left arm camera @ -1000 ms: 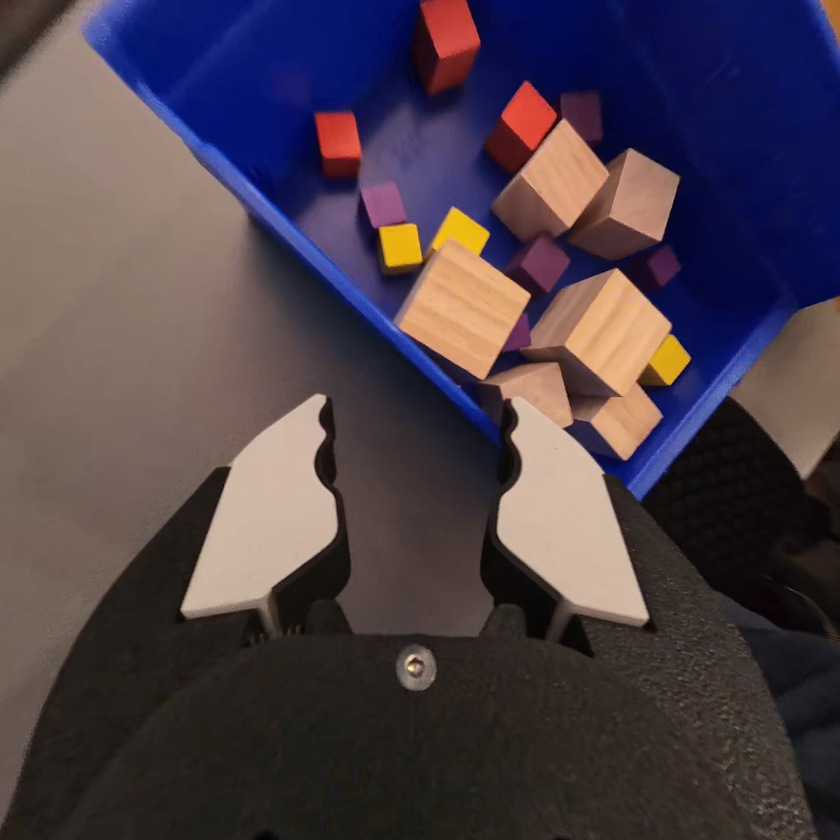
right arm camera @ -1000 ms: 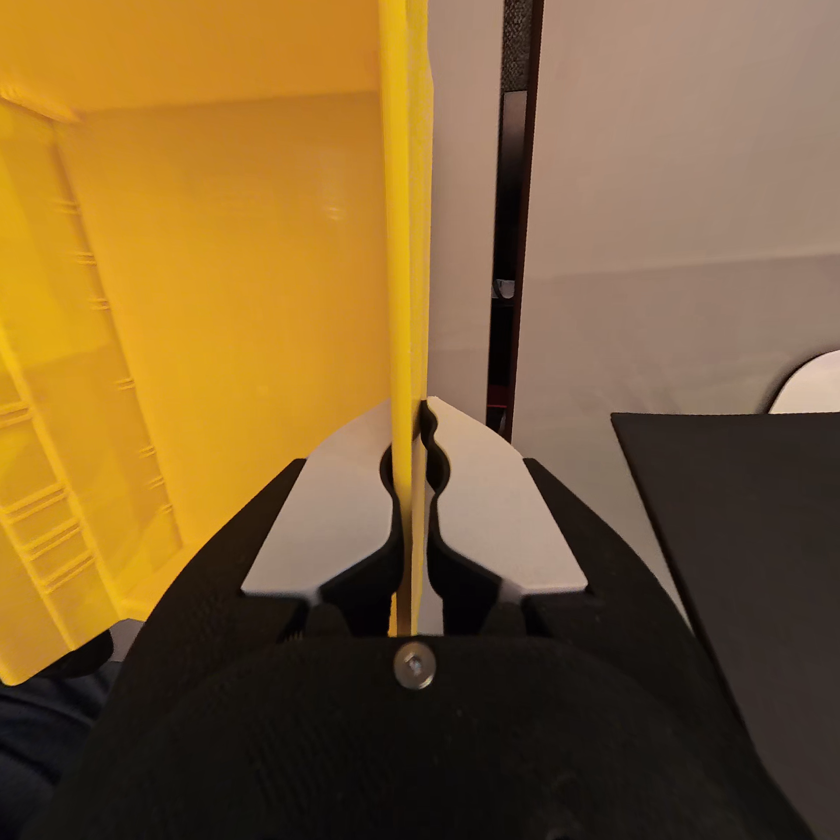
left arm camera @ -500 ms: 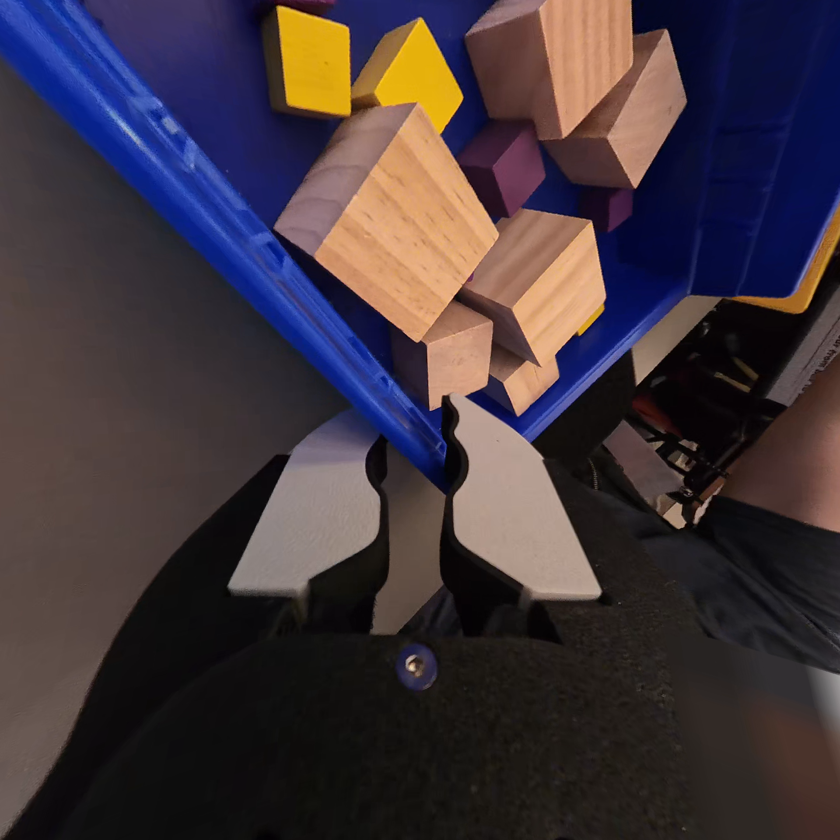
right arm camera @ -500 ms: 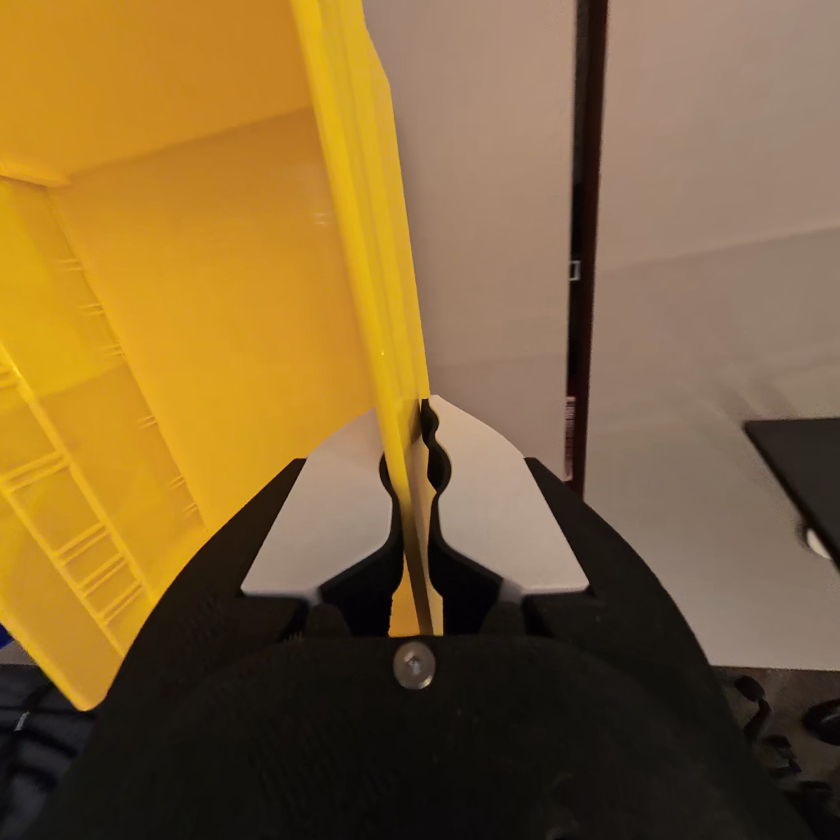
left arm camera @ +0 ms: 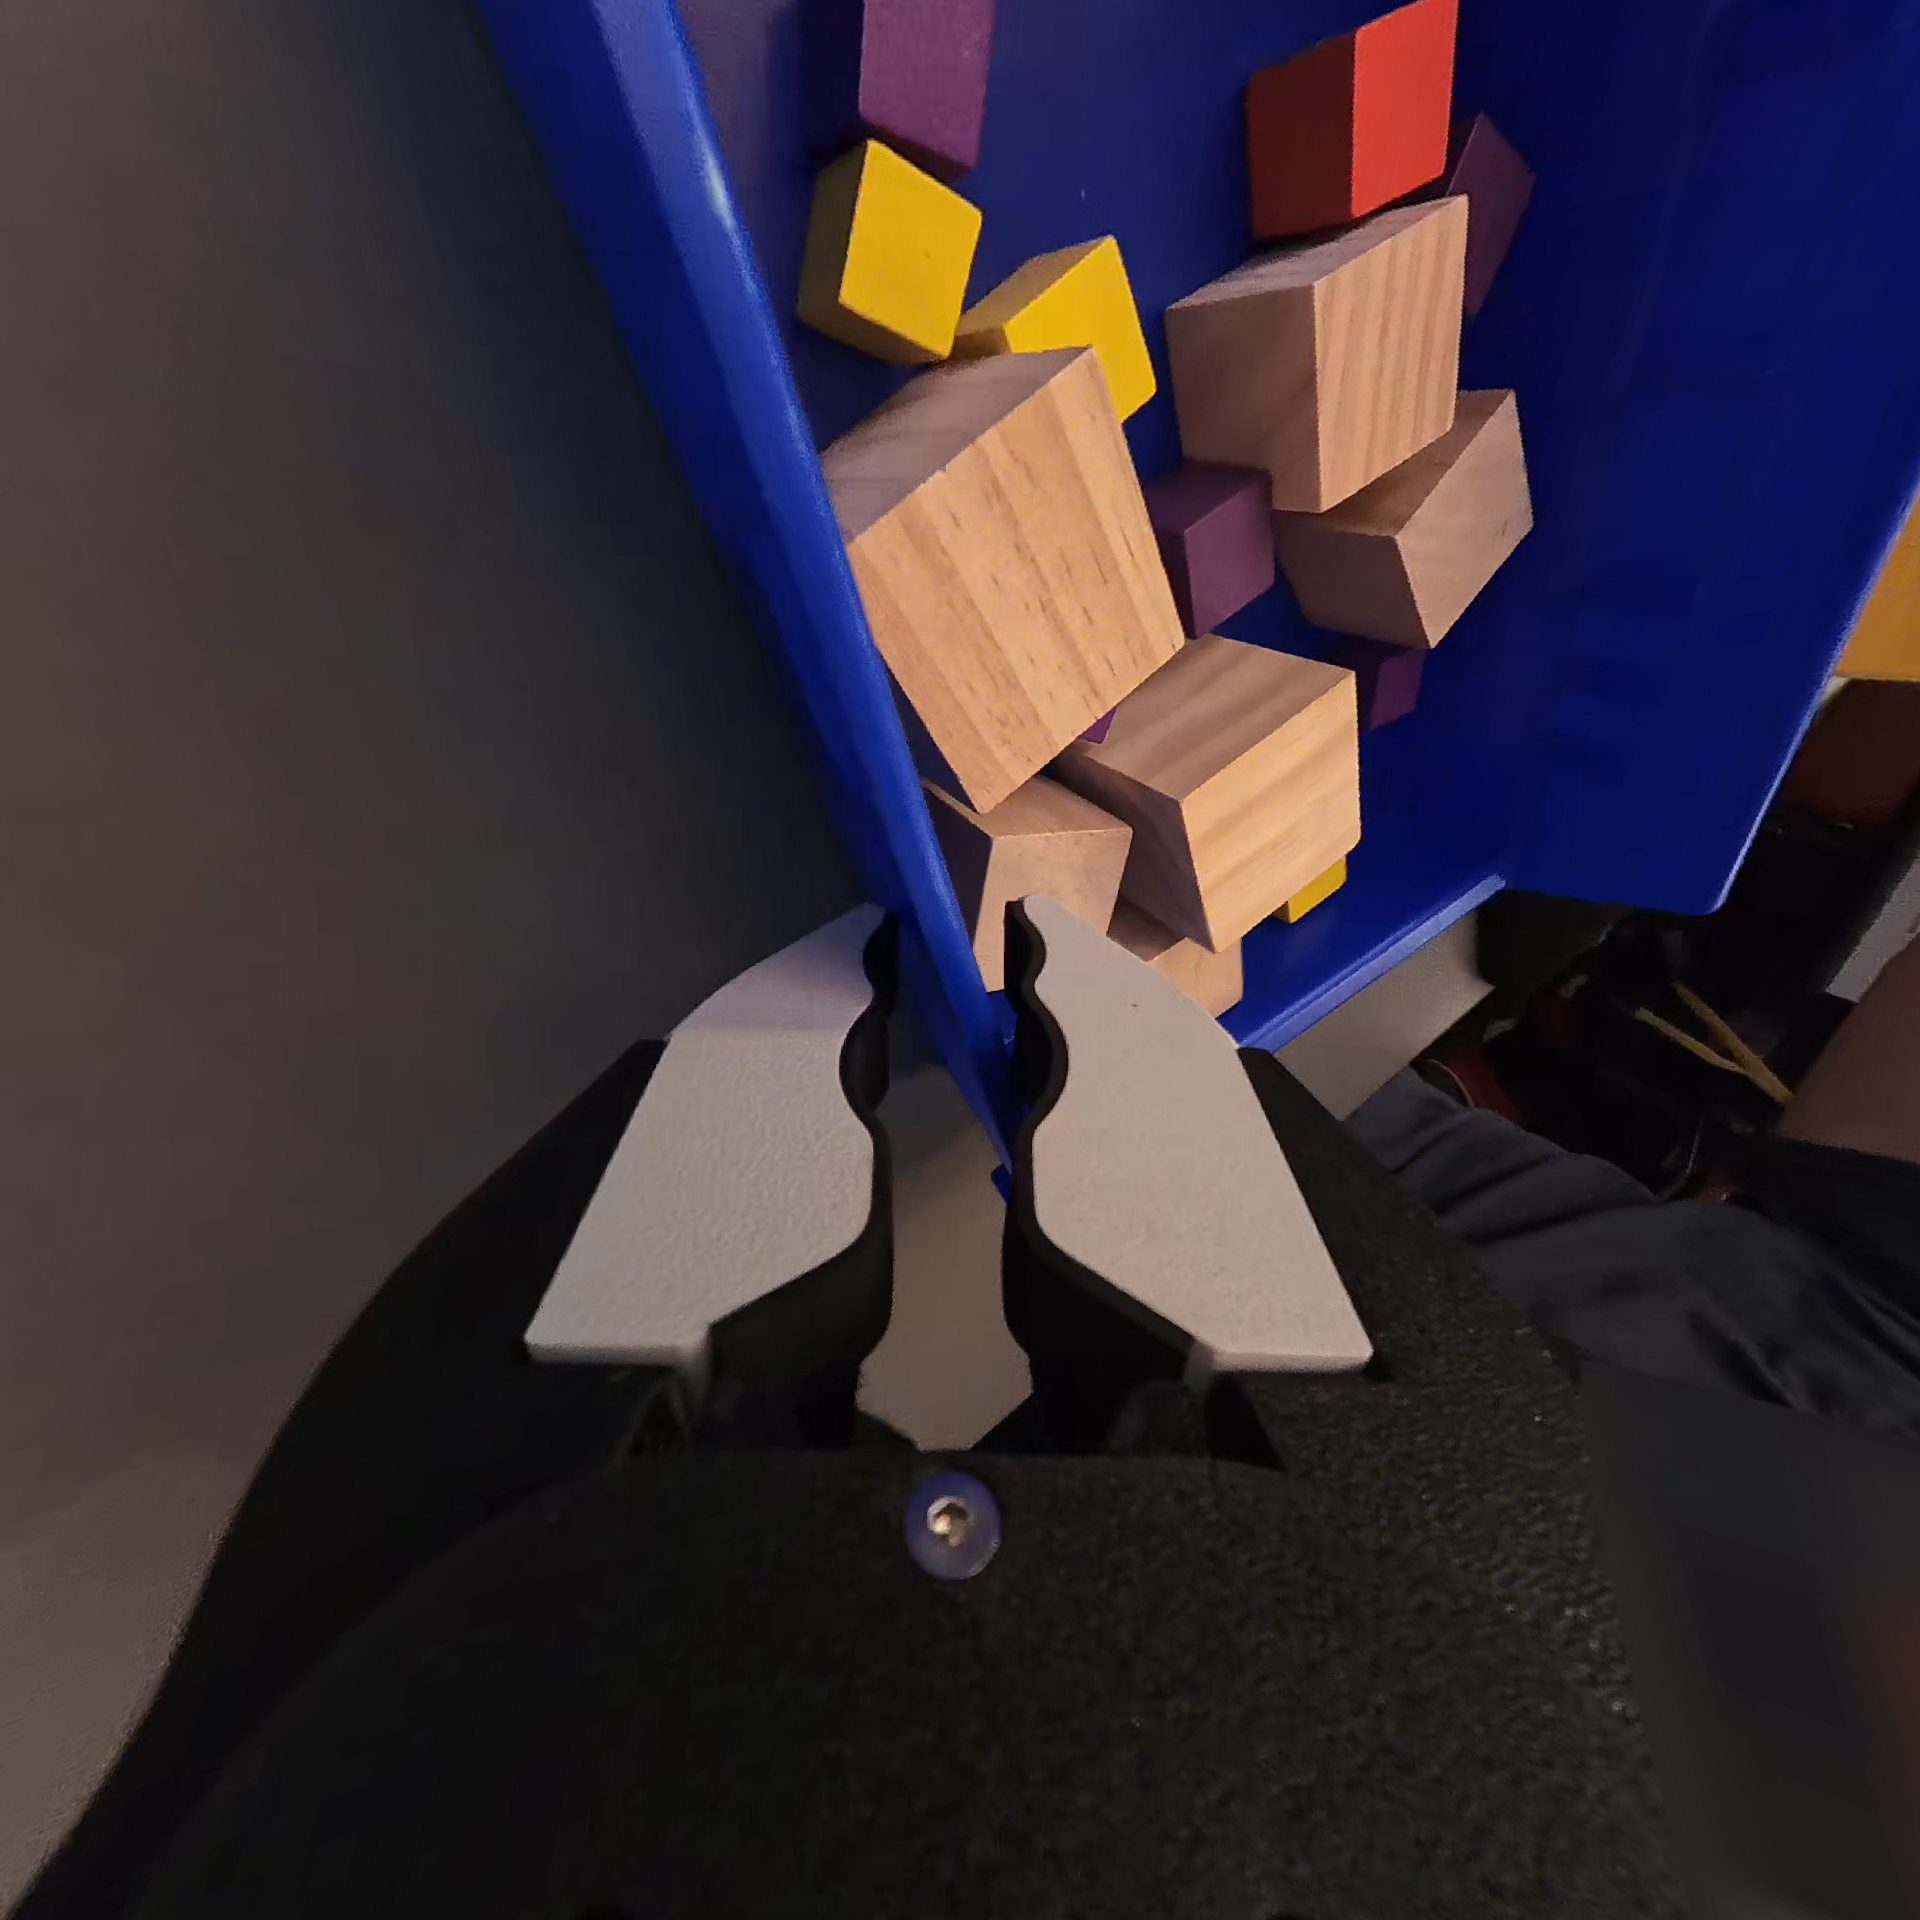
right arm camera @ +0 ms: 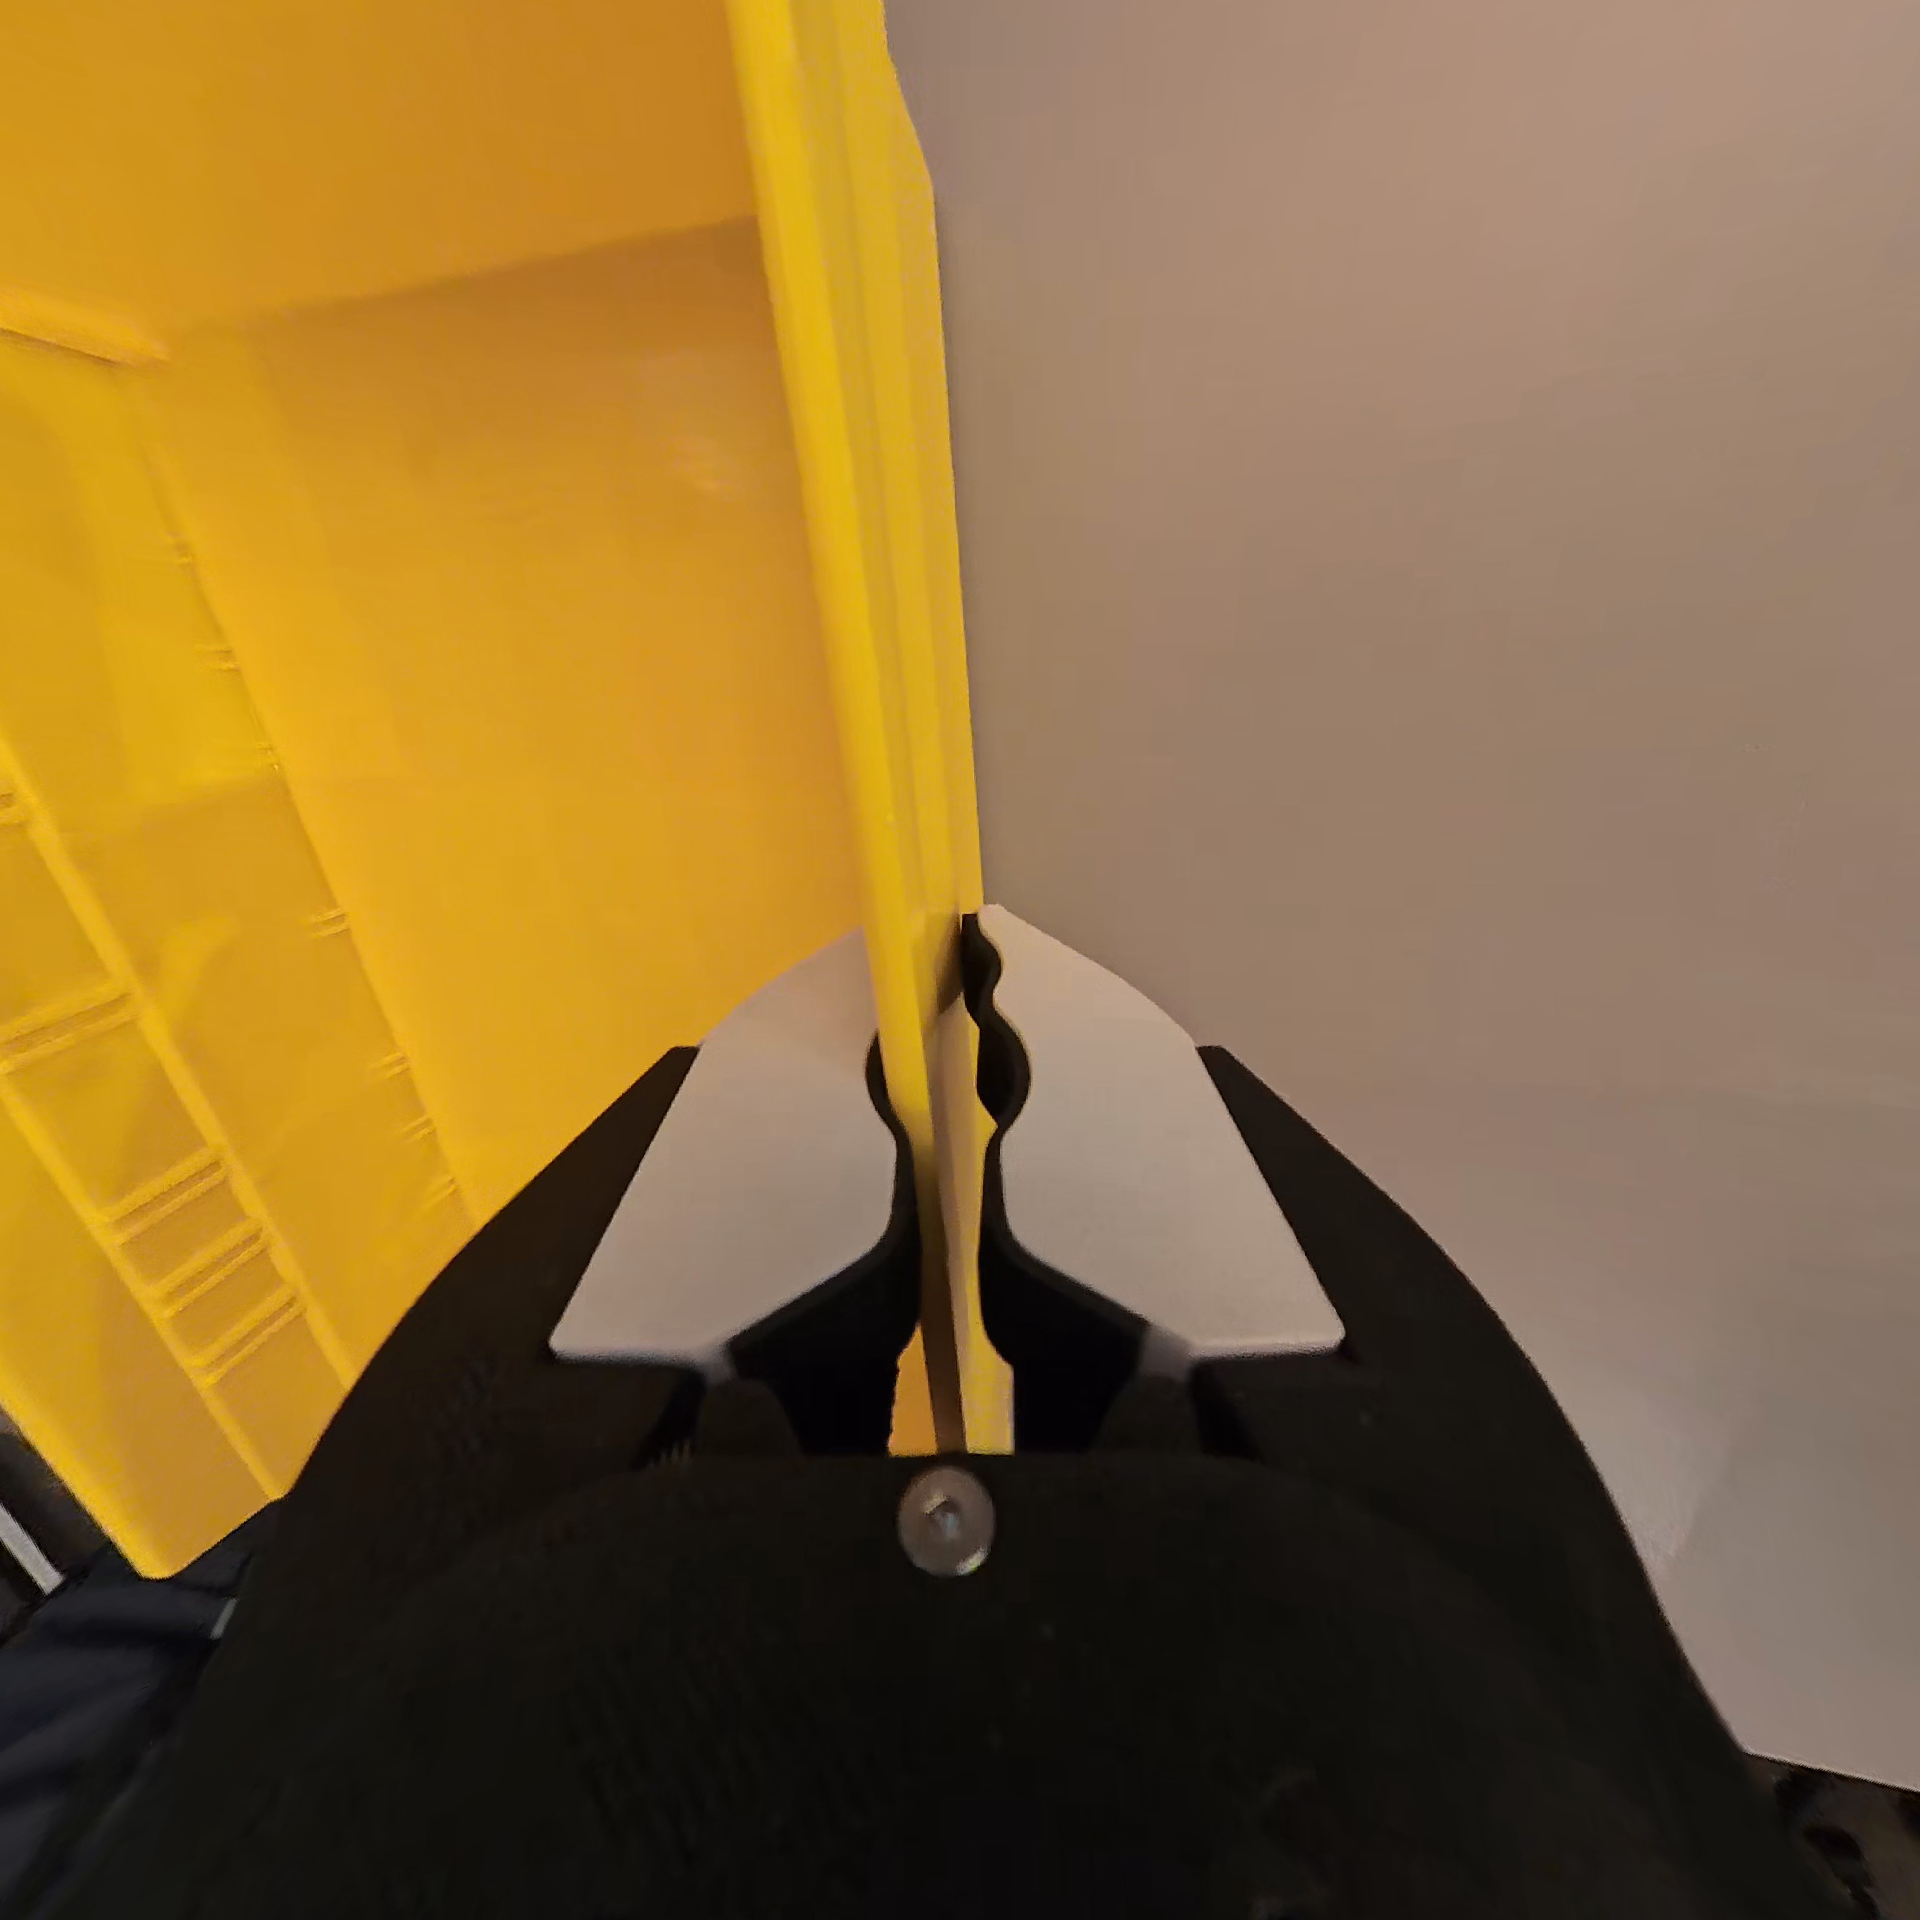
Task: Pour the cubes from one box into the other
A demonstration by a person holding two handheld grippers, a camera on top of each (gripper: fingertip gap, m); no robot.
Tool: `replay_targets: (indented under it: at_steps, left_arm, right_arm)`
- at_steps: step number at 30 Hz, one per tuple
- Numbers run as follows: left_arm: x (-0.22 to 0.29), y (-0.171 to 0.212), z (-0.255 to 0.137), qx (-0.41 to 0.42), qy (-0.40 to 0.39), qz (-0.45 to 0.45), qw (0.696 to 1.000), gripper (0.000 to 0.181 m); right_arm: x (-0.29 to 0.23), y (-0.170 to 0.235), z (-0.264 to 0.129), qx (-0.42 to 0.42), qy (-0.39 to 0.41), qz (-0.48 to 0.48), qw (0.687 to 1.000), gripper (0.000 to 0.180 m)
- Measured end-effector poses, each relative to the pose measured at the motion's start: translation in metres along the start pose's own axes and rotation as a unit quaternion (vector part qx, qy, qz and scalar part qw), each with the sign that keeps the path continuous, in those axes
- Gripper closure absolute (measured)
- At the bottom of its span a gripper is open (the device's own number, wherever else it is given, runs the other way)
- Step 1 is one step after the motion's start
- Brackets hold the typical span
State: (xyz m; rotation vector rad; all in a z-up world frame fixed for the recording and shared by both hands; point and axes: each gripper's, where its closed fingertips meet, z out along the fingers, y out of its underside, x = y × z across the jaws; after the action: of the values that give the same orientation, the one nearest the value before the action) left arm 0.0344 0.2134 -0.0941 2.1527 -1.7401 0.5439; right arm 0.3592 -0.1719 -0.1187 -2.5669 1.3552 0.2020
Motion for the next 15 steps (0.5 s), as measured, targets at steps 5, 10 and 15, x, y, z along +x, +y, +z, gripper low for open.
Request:
replay_targets:
  at_steps: [5,10,15]
  left_arm:
    - [-0.055,0.031,-0.031,0.033,0.013,-0.039,0.999,0.16]
    - [-0.101,0.061,-0.057,0.046,0.012,-0.058,0.997,0.159]
    - [-0.136,0.084,-0.077,0.061,0.014,-0.075,0.995,0.159]
  right_arm:
    - [-0.042,-0.005,0.01,-0.014,-0.006,-0.008,1.0,0.174]
    - [-0.074,-0.006,0.018,-0.02,-0.008,-0.003,1.0,0.174]
    - [-0.099,-0.003,0.023,-0.022,-0.008,-0.01,1.0,0.174]
